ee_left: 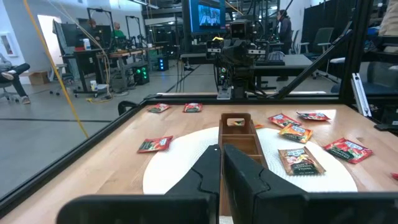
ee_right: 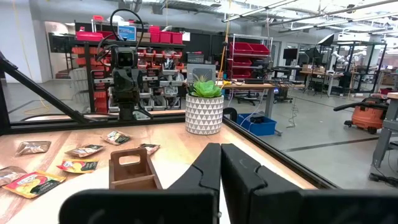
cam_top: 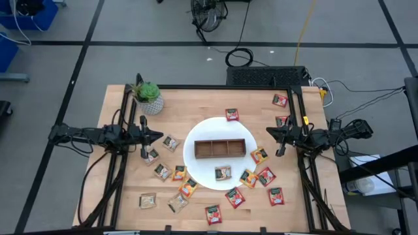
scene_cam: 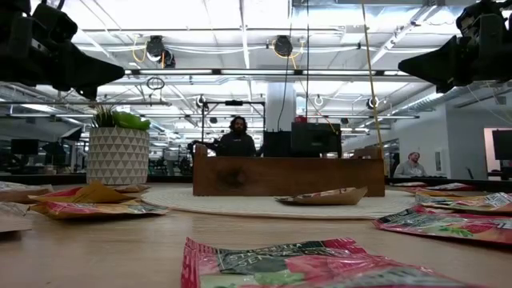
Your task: Pick & Place Tea
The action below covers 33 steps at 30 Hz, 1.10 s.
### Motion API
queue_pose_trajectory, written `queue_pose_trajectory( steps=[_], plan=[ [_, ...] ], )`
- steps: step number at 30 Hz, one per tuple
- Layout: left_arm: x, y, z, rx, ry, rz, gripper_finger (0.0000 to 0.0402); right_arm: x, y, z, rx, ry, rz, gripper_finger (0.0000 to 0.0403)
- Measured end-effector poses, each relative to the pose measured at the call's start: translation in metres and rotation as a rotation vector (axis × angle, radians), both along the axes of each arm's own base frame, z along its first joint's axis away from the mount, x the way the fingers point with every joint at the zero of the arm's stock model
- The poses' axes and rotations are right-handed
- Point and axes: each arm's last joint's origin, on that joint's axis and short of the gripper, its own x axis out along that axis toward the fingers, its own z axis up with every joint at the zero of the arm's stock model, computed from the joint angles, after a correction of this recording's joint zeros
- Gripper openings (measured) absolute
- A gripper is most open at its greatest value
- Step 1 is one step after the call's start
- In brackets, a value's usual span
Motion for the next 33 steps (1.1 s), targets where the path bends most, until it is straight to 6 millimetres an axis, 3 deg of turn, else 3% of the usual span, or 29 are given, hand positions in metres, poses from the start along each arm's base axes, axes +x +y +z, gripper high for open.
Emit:
queue_pose_trajectory(
  steps=[33],
  plan=[
    [0.0000, 0.0000, -0.0001, 0.000, 0.000, 0.000, 0.0021, -0.0003, -0.0008, -0.0002, -0.002, 0.004, -0.031, 0.0000]
  ],
)
